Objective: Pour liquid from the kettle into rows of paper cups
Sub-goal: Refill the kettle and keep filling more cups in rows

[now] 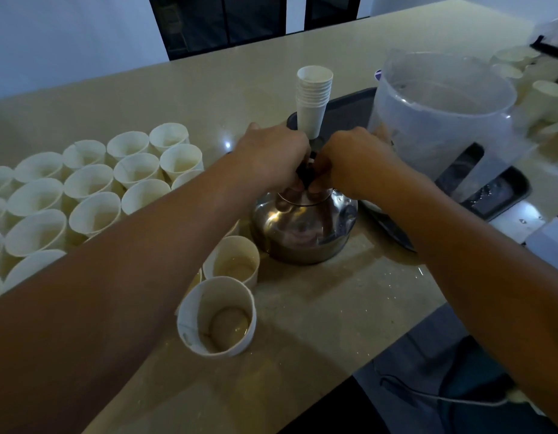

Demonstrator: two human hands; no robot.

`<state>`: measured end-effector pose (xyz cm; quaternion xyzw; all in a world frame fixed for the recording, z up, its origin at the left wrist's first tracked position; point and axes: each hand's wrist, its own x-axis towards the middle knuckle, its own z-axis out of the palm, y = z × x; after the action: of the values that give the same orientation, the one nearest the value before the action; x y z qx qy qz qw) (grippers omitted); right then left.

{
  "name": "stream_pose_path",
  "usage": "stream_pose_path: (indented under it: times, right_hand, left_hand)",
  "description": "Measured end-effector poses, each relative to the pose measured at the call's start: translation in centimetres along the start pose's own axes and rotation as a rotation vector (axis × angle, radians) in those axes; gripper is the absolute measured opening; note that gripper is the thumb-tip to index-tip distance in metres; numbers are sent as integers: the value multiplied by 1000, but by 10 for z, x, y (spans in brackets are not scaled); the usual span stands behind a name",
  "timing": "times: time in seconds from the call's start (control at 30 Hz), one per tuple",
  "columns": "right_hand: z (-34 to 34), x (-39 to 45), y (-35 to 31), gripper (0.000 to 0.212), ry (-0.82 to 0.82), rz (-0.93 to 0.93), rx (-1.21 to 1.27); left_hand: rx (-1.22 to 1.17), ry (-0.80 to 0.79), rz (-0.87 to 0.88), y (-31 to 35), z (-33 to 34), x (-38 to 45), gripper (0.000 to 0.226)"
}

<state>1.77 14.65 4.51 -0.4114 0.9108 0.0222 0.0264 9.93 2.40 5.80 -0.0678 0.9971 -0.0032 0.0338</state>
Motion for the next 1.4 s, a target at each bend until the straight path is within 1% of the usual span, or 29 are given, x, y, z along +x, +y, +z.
stream_pose_path:
  times: [0.17, 0.27, 0.33, 0.4, 0.5, 0.53, 0.6, 0.67, 0.7, 0.77, 0.83, 0.93, 1.0, 1.1, 1.17, 1.23, 1.4]
  right_hand:
    - [5, -1, 4, 19, 36, 9, -62]
    - [7, 10, 1, 27, -2, 60, -99]
    - [3, 11, -1, 31, -42, 56, -47]
    - [-5, 6, -1, 30, -77, 17, 9]
    - [-15, -6, -4, 40, -96, 4, 97]
    - [-18, -10, -7, 41, -71, 8, 112]
    - [-20, -22, -12, 37, 14, 19, 155]
    - [-23, -36, -22, 35, 74, 0, 277]
    - [-26, -44, -29, 34, 72, -22, 347]
    - [-33, -63, -46, 28, 9, -84, 455]
    - [-37, -82, -64, 26, -103, -136, 513]
    - [-33, -105, -81, 35, -289, -207, 535]
    - [-23, -108, -88, 41, -346, -234, 491]
    - [-15, -108, -96, 39, -366, -263, 445]
    - [-15, -106, -100, 34, -343, -297, 448]
    - [-18, -105, -103, 27, -306, -321, 451]
    - [-18, -102, -106, 15, -274, -345, 447]
  left_hand:
    - [48, 26, 28, 2, 0, 2, 23]
    - [86, 54, 33, 5, 2, 2, 20]
    - [60, 52, 28, 4, 4, 1, 22]
    - [-1, 40, 9, 0, 4, -2, 30]
    - [-86, 0, -3, -6, 2, -11, 38]
    - [-99, 4, -8, -8, 0, -18, 39]
    - [-130, 44, -15, -9, -5, -35, 36]
    - [-193, 97, -42, -10, -14, -60, 30]
    - [-245, 121, -62, -11, -19, -75, 29]
    - [-365, 180, -91, -14, -30, -106, 27]
    - [-455, 230, -132, -17, -35, -138, 26]
    - [-547, 266, -222, -20, -31, -180, 23]
    - [-599, 299, -281, -23, -23, -204, 21]
    - [-706, 346, -377, -21, -7, -233, 20]
    - [-791, 376, -426, -15, 3, -247, 25]
    - [-815, 349, -456, -8, 11, -256, 33]
    - [-699, 245, -405, 7, 38, -266, 88]
